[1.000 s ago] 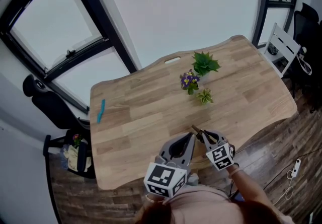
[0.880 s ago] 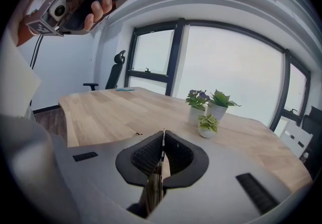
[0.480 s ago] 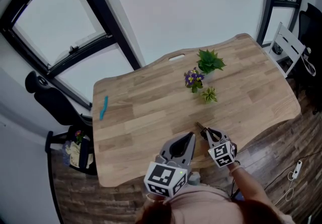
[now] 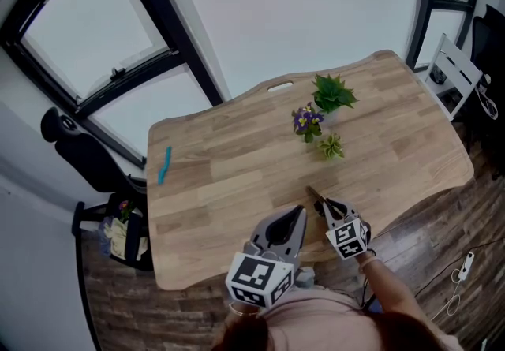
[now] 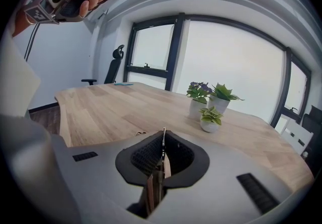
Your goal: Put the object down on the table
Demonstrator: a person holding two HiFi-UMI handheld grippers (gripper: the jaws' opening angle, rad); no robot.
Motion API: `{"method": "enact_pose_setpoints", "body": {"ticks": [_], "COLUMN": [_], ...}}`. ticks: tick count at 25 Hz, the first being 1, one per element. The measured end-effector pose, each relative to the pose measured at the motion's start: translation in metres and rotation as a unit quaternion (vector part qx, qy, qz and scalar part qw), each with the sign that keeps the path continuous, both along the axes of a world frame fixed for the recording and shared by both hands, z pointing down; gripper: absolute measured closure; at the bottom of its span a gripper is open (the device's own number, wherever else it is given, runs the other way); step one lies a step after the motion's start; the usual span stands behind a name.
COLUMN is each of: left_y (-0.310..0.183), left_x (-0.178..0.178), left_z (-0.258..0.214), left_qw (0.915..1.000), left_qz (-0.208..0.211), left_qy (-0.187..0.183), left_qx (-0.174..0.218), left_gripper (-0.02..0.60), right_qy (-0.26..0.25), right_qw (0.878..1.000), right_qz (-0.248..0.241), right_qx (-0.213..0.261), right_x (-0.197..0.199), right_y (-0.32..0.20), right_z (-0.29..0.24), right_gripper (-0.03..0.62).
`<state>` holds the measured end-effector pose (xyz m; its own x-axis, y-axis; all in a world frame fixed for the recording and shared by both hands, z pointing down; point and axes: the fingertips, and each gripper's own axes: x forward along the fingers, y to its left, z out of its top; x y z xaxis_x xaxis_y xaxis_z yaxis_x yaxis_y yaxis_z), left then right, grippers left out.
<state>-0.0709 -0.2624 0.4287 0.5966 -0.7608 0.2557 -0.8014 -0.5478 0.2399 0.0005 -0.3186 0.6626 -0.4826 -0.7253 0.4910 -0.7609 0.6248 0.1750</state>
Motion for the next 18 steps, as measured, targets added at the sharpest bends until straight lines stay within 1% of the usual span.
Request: {"method": "enact_pose_setpoints", "body": {"ticks": [14,18], "left_y": [-0.001,0.000], "left_x": [-0.005,-0.006], "left_z": [0.004,0.004], "left_qw": [0.9999,0.9999], "left_qz": [-0.012,-0.012], "left_qy": [-0.001,-0.003], "left_qx": [-0.005,-0.006], "left_gripper": [0.580,0.580], "right_qy": [0.009,0.021], "right_qw": [1.000,0.999], "right_qz": [-0.026,-0.038], "right_qx": [-0.012,-0.014], "right_x": [-0.017,-0.023], "right_y": [0.007,0.012], "right_z": [0.007,0.011], "right_gripper": [0.586,0.578]}}
